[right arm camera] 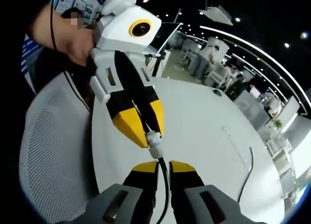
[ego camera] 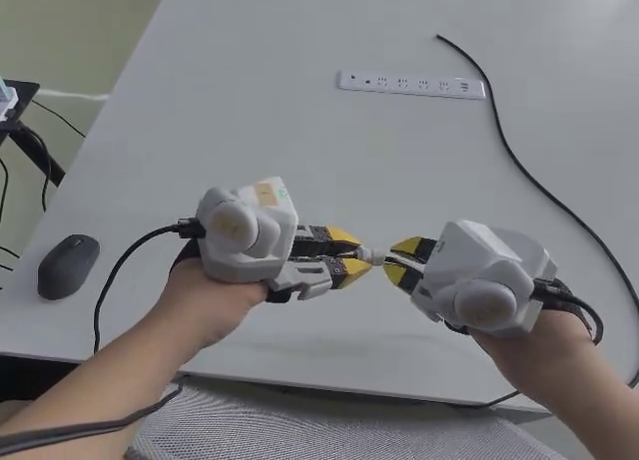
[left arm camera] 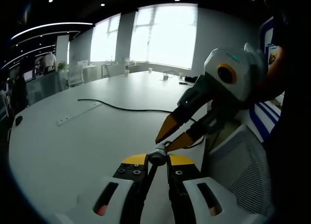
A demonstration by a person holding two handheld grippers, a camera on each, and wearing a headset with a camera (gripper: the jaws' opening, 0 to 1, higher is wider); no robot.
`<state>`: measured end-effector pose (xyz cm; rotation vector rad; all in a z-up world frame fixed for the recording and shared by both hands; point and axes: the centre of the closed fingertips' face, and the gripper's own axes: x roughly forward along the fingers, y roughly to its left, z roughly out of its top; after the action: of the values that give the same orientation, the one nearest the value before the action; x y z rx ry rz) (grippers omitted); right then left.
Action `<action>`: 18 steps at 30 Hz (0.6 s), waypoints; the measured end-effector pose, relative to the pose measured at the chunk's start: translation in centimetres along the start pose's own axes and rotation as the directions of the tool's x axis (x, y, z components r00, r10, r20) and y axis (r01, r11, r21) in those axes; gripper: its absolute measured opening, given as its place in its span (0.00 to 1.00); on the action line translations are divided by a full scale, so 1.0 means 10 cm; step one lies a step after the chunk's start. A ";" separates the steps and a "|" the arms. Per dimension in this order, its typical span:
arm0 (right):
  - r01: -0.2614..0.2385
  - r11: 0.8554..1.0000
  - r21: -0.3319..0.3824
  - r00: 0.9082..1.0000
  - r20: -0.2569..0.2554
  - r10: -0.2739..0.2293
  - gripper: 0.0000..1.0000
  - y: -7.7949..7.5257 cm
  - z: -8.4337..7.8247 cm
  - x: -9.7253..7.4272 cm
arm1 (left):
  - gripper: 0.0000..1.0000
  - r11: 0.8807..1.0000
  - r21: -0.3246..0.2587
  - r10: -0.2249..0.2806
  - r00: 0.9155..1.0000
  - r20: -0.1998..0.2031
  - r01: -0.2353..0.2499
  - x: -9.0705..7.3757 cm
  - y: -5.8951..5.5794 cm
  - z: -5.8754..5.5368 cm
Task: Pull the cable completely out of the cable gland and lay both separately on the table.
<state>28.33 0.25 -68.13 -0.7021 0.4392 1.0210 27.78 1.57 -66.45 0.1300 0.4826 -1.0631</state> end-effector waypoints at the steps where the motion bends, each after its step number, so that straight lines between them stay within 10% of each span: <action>1: -0.001 1.000 0.000 1.000 -0.001 0.001 0.03 0.00 -0.01 0.00 | 0.15 1.000 0.002 -0.004 1.000 0.006 0.004 0.00 -0.02 0.01; 18: -0.009 0.995 0.099 0.999 0.042 0.005 0.01 0.01 -0.03 -0.05 | 0.15 1.000 0.013 -0.010 1.000 0.009 0.010 0.01 -0.08 0.04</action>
<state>28.04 -0.23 -68.03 -0.5895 0.4534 1.0117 27.28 0.95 -66.09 0.1346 0.4690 -1.0762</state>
